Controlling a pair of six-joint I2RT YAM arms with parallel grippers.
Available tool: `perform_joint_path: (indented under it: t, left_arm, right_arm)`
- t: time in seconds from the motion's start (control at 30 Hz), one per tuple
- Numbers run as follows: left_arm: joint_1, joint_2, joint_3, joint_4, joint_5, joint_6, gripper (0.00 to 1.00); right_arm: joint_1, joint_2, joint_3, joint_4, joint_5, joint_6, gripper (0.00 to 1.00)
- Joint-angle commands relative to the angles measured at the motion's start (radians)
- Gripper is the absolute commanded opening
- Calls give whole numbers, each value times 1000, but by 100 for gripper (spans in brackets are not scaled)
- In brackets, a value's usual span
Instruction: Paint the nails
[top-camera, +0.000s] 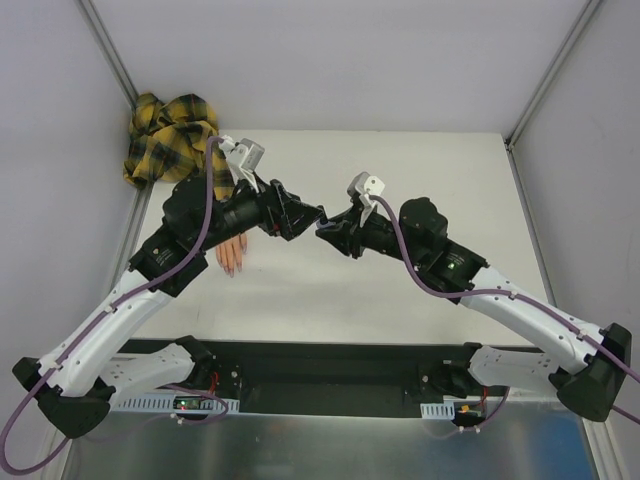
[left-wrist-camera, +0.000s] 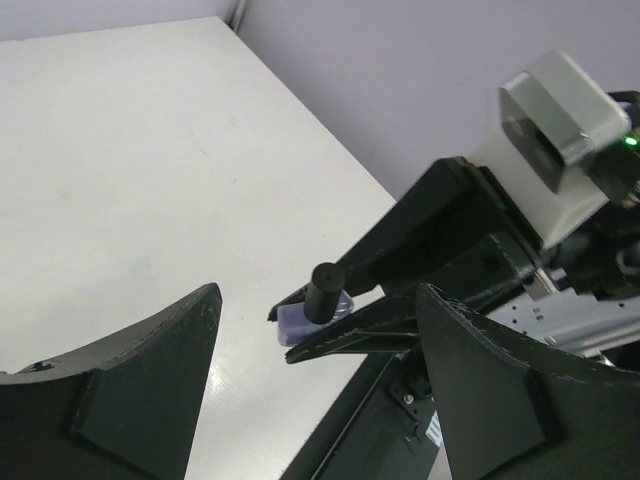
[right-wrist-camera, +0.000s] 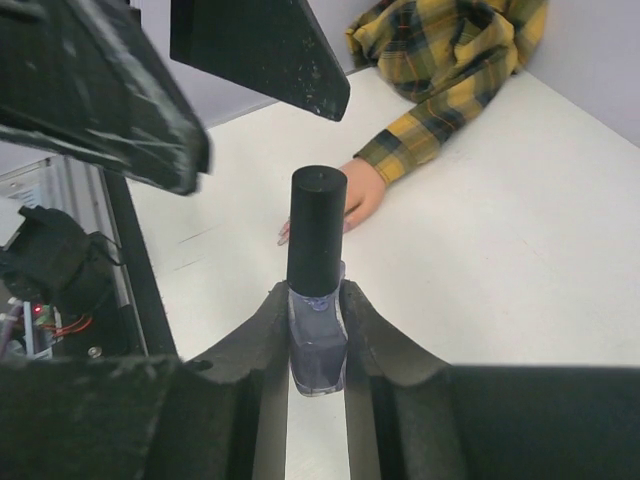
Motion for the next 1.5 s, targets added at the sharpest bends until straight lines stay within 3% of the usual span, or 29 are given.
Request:
perform_joint_path:
  t: [0.0, 0.5, 0.6, 0.63, 0.7, 0.73, 0.83, 0.93, 0.97, 1.07, 1.1, 1.17, 1.3, 1.33, 1.37, 1.47]
  left_arm:
    - [2, 24, 34, -27, -100, 7, 76]
    - [-98, 134, 69, -25, -200, 79, 74]
    - [-113, 160, 69, -25, -203, 89, 49]
    - [-113, 169, 69, -27, -191, 92, 26]
    - [-113, 171, 64, -27, -164, 102, 6]
    - [-113, 165, 60, -27, -118, 121, 1]
    - [-108, 130, 43, -24, -3, 194, 0]
    - [-63, 90, 15, -24, 290, 250, 0]
    - [-44, 80, 7, -21, 480, 251, 0]
    - [8, 67, -6, -15, 706, 231, 0]
    - [11, 60, -6, -12, 785, 225, 0]
    - [11, 47, -12, 8, 807, 205, 0]
    - [22, 14, -6, 5, 714, 181, 0]
    - [30, 11, 7, -5, 653, 164, 32]
    - [42, 7, 13, -15, 618, 156, 54]
    - [43, -10, 35, -41, 475, 126, 77]
  right_arm:
    - [13, -4, 55, 21, 125, -14, 0]
    - [25, 6, 61, 24, 133, -17, 0]
    - [27, -1, 55, 30, 128, -19, 0]
    - [28, -3, 53, 31, 125, -20, 0]
    - [27, -9, 44, 36, 115, -23, 0]
    - [25, -17, 41, 36, 107, -25, 0]
    - [4, -46, 19, 39, -11, -34, 0]
    - [-48, -99, -46, 129, -308, 3, 0]
    - [-77, -106, -59, 219, -537, 29, 0]
    - [-91, -93, -76, 417, -869, 189, 0]
    - [-91, -90, -83, 470, -897, 261, 0]
    - [-96, -92, -99, 518, -890, 279, 0]
    - [-105, -80, -96, 510, -866, 290, 0]
    - [-107, -81, -91, 495, -855, 284, 0]
    - [-105, -81, -88, 429, -823, 246, 0]
    - [-99, -87, -45, 218, -714, 99, 0]
